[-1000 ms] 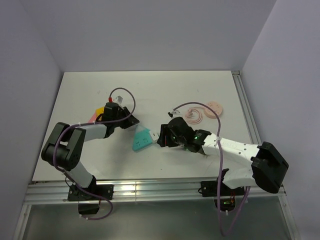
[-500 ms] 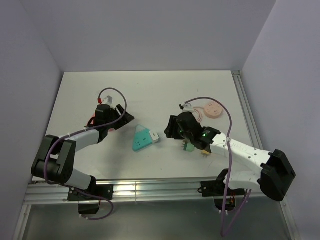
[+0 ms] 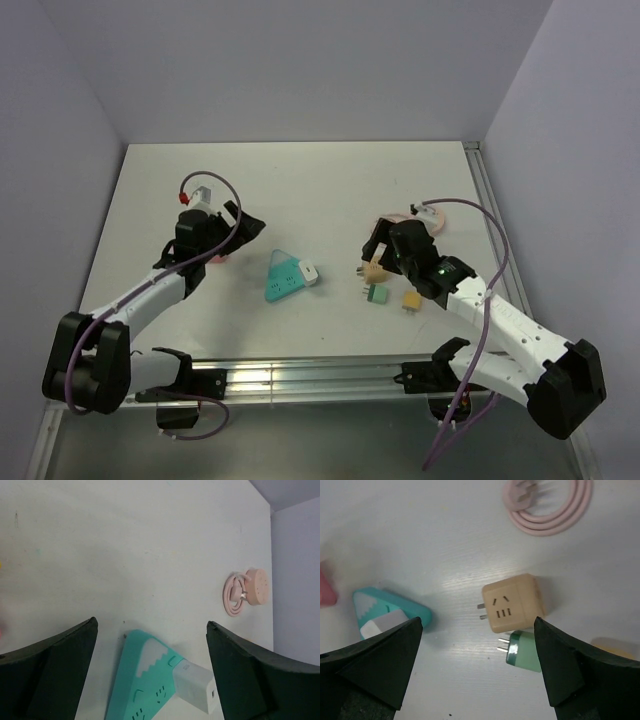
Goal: Insert the plug
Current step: Adjust the plug at the center of the board.
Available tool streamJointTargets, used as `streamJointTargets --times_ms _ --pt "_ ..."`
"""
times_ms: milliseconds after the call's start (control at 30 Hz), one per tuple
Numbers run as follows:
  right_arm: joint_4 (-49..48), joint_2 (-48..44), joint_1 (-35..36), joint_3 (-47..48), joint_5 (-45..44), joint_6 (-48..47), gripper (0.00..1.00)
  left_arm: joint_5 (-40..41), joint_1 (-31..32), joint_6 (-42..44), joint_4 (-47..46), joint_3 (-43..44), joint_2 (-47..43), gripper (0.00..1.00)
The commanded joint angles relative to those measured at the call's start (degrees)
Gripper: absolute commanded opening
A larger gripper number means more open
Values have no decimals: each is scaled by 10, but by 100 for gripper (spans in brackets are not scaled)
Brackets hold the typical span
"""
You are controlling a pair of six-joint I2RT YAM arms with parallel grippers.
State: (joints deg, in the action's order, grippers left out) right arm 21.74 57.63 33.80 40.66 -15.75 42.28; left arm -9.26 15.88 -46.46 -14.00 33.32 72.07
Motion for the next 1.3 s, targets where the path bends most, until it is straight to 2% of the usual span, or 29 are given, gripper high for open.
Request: streamJointTargets --times_ms 0,133,300,433,733,1033,1167,1267 --pt "35 -36 -24 -18 -31 37 100 2 -2 -13 6 -13 -43 96" --pt "66 -38 -51 -11 -43 54 100 6 -2 -16 6 -32 -63 98" --pt "98 10 -72 27 -75 44 97 16 -2 -4 14 -38 -76 98" --pt "59 51 -107 50 3 -22 94 16 -1 4 13 -42 -80 98" --pt "12 150 -107 81 113 -116 90 18 -1 16 8 -53 -83 98" --pt "21 237 -81 88 118 -147 87 17 -1 19 4 -52 -74 98" --pt "20 255 -75 93 114 -150 76 17 -1 21 4 -50 -67 97" --pt "18 253 -73 92 114 -149 64 17 -1 21 6 -48 -67 97"
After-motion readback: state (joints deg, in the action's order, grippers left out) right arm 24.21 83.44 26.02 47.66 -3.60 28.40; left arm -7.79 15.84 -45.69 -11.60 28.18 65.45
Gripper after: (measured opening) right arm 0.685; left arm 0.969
